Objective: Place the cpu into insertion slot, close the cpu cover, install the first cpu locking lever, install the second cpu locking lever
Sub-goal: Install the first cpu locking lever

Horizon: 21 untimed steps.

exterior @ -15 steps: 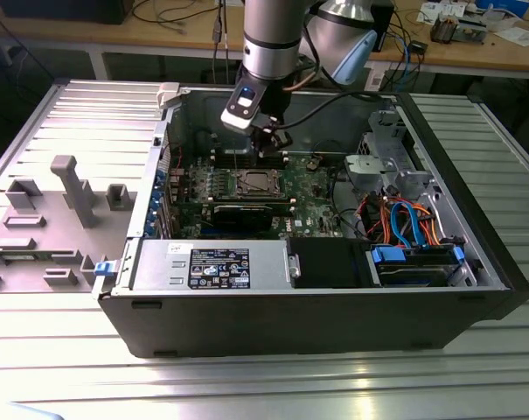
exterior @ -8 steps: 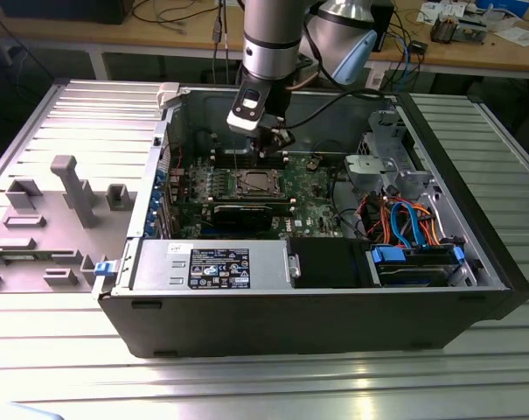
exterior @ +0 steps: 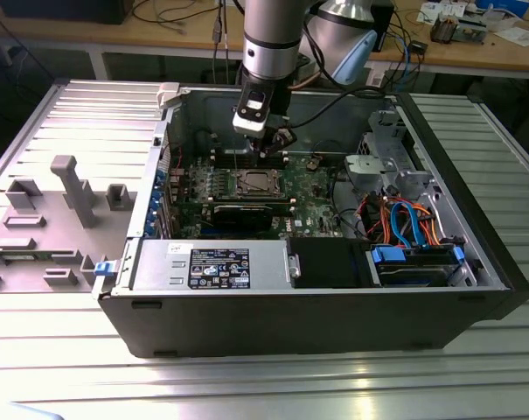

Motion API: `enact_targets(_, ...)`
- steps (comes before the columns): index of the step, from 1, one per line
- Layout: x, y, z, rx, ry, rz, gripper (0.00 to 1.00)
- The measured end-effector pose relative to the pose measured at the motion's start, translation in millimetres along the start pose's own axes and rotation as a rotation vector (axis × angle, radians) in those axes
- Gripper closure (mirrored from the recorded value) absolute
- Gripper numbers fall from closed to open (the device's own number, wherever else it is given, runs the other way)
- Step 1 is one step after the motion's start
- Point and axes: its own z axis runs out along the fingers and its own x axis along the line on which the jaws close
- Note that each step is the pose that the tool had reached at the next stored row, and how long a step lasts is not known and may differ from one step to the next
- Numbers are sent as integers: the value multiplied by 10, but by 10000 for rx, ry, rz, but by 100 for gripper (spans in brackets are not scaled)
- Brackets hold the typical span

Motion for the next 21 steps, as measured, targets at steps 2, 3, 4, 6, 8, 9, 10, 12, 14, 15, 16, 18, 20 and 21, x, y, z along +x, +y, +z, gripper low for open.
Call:
enact_targets(2,0,0,0,-1,0,-1,89)
enact_targets(3,0,0,1,-2,1,-2,89)
enact_targets(4,0,0,1,-2,0,-1,89)
enact_targets(6,0,0,0,-1,0,-1,89)
enact_targets(8,-1,0,0,-1,0,-1,89)
enact_targets(9,0,-1,0,-1,0,0,89)
enact_targets(10,-1,-1,0,-1,0,-1,89)
enact_targets(12,-1,-1,0,-1,1,-1,89)
enact_targets(14,-1,-1,0,-1,0,-8,89)
enact_targets(15,-1,-1,0,0,0,-61,89)
enact_targets(16,-1,-1,0,1,0,-126,89)
enact_targets(18,-1,-2,0,6,-1,-310,89)
enact_targets(20,-2,-2,0,13,-2,-603,89)
enact_targets(21,-1,-2,0,15,-2,-727,89)
